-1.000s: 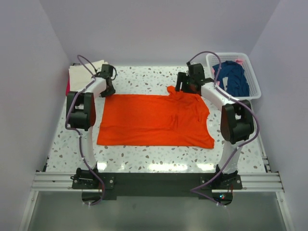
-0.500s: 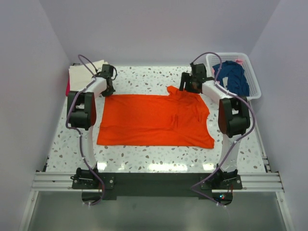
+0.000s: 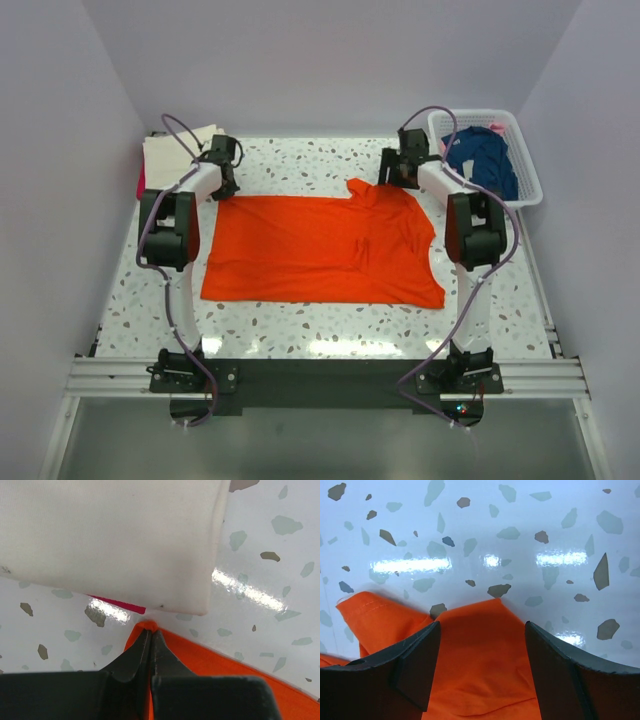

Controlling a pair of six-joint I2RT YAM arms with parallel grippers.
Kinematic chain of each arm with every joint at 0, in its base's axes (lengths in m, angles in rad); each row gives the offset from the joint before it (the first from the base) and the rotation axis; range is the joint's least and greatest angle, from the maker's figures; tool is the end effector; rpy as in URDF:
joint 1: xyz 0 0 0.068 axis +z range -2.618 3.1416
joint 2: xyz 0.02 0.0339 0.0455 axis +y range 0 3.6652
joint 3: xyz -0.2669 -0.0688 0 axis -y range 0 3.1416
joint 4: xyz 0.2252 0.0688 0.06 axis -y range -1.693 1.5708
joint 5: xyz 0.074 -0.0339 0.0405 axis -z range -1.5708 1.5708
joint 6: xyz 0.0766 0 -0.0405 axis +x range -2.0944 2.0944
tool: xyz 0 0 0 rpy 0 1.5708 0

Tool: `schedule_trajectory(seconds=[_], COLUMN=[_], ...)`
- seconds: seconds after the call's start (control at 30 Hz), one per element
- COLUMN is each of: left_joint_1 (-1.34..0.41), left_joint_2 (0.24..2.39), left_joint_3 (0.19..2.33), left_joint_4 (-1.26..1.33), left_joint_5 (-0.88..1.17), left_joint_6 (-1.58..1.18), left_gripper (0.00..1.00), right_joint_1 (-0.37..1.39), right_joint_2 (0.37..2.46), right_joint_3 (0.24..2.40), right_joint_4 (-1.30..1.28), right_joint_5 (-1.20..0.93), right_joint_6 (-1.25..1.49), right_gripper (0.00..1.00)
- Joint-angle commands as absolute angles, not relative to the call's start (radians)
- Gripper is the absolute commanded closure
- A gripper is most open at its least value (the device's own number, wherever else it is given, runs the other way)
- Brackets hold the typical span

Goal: Fold and stack the t-shirts
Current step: Fold the tshirt

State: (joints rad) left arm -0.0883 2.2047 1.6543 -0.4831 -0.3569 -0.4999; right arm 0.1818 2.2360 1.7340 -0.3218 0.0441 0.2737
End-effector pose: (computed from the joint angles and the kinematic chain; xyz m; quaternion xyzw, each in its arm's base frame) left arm 0.4765 -0.0153 0.1367 -0.2400 0.9192 0.0881 0.2996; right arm 0.5054 0.0895 0.1573 0.0508 0.9295 0.0624 0.3600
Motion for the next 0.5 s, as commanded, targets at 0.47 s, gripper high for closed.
schedule_trajectory(seconds=[0.47], left_joint_1=[-0.089], left_joint_2=[2.178], left_joint_3=[1.626], left_joint_4=[-0.462], left_joint_5=[-0.351], left_joint_6=[-0.483], left_gripper=[1.0], right_joint_1=[0.132], right_joint_2=[2.224], right_joint_3=[1.706], right_joint_4=[-0.334], right_joint_5=[0.123], right_joint_6=[0.302], right_gripper=[0.46])
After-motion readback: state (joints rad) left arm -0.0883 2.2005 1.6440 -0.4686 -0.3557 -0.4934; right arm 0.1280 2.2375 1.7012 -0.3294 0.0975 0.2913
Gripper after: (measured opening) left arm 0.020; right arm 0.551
